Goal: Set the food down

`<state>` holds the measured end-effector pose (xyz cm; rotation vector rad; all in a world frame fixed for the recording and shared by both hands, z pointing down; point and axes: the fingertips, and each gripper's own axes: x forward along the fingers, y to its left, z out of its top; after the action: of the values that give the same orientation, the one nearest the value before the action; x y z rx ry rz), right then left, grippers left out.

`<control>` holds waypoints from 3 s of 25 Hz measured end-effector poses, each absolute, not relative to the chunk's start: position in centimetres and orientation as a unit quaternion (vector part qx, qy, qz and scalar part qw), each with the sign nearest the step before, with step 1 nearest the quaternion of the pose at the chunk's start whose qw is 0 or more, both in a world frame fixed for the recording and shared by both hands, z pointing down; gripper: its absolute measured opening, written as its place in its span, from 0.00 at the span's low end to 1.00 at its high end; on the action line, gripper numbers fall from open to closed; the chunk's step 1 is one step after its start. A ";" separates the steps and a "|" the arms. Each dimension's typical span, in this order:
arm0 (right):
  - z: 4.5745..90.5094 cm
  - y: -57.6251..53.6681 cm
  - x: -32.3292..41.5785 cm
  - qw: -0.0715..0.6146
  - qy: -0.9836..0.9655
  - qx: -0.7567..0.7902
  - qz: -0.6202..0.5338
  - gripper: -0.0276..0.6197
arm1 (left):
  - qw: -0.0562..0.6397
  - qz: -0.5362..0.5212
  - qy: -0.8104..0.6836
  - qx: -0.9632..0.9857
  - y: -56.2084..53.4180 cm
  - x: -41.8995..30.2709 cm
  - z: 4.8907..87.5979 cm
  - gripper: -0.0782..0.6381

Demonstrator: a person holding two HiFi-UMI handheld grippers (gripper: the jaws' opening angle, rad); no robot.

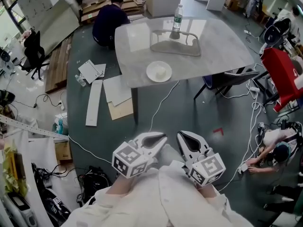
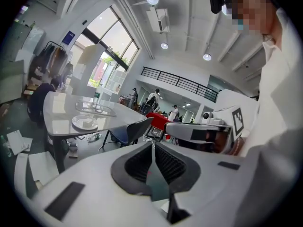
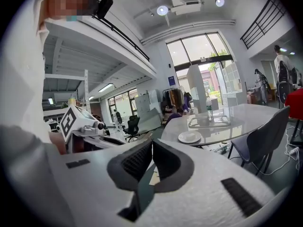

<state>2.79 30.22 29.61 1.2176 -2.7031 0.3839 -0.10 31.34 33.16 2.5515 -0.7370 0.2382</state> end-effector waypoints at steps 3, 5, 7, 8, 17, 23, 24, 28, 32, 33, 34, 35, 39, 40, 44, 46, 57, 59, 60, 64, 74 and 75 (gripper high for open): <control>29.9 28.4 2.7 0.079 -0.901 0.405 0.133 0.05 | 0.242 0.086 -0.269 0.928 29.7 -0.2 33.5 0.15; 30.0 26.9 2.6 0.078 -0.903 0.401 0.134 0.05 | 0.244 0.086 -0.269 0.928 28.3 -0.2 33.7 0.15; 29.9 25.0 2.3 0.068 -0.906 0.394 0.138 0.05 | 0.244 0.089 -0.272 0.926 26.7 -0.2 34.0 0.15; 29.8 24.0 2.1 0.063 -0.909 0.389 0.139 0.05 | 0.244 0.091 -0.275 0.925 25.9 -0.4 34.0 0.15; 29.2 14.7 1.0 0.057 -0.923 0.355 0.135 0.05 | 0.243 0.093 -0.308 0.915 16.7 -1.1 33.7 0.15; 29.5 7.5 2.1 0.080 -0.929 0.331 0.142 0.05 | 0.239 0.089 -0.315 0.914 9.5 0.5 32.8 0.15; 29.4 6.1 2.3 0.082 -0.930 0.329 0.140 0.05 | 0.236 0.088 -0.319 0.914 8.1 0.7 32.5 0.15; 29.3 1.4 3.2 0.091 -0.936 0.311 0.138 0.05 | 0.233 0.078 -0.340 0.908 3.3 1.3 32.2 0.15; 29.6 -2.4 3.7 0.095 -0.941 0.294 0.138 0.05 | 0.231 0.070 -0.357 0.902 -0.7 1.8 32.3 0.15; 29.8 -3.1 3.8 0.097 -0.941 0.292 0.140 0.05 | 0.235 0.069 -0.359 0.901 -1.3 2.0 32.4 0.15; 30.0 -3.7 3.9 0.099 -0.942 0.289 0.142 0.05 | 0.239 0.069 -0.361 0.899 -1.8 2.1 32.6 0.15; 30.2 -4.1 4.1 0.100 -0.942 0.287 0.145 0.05 | 0.242 0.071 -0.362 0.897 -2.1 2.2 32.8 0.15; 30.9 -5.4 4.1 0.099 -0.943 0.278 0.154 0.05 | 0.246 0.077 -0.367 0.894 -3.5 2.3 33.4 0.15; 31.2 -5.6 4.1 0.101 -0.943 0.276 0.157 0.05 | 0.249 0.076 -0.369 0.892 -3.7 2.3 33.6 0.15; 32.3 -6.3 3.8 0.112 -0.941 0.272 0.168 0.05 | 0.266 0.077 -0.372 0.886 -4.4 2.2 34.4 0.15; 32.6 -6.7 3.5 0.115 -0.939 0.275 0.170 0.05 | 0.271 0.080 -0.369 0.886 -4.6 2.0 34.7 0.15; 33.7 -9.7 2.8 0.123 -0.920 0.317 0.196 0.05 | 0.288 0.096 -0.377 0.875 -8.2 -2.1 35.6 0.15; 33.9 -10.4 2.5 0.125 -0.916 0.325 0.201 0.05 | 0.292 0.104 -0.373 0.874 -8.6 -2.8 35.9 0.15; 34.0 -10.6 2.3 0.126 -0.914 0.327 0.204 0.05 | 0.295 0.109 -0.372 0.874 -8.7 -3.0 36.1 0.15; 35.3 -10.9 1.4 0.136 -0.908 0.330 0.222 0.05 | 0.301 0.110 -0.376 0.870 -8.9 -3.9 36.9 0.15; 39.0 -10.5 1.2 0.161 -0.892 0.331 0.263 0.05 | 0.342 0.109 -0.383 0.851 -9.3 -5.0 40.0 0.15; 39.3 -10.4 1.2 0.162 -0.891 0.331 0.266 0.05 | 0.346 0.108 -0.386 0.848 -9.3 -5.1 40.3 0.15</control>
<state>1.18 -10.38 39.26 0.9449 -2.5417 0.7596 -5.15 -9.29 40.32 2.2021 -1.0025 0.2812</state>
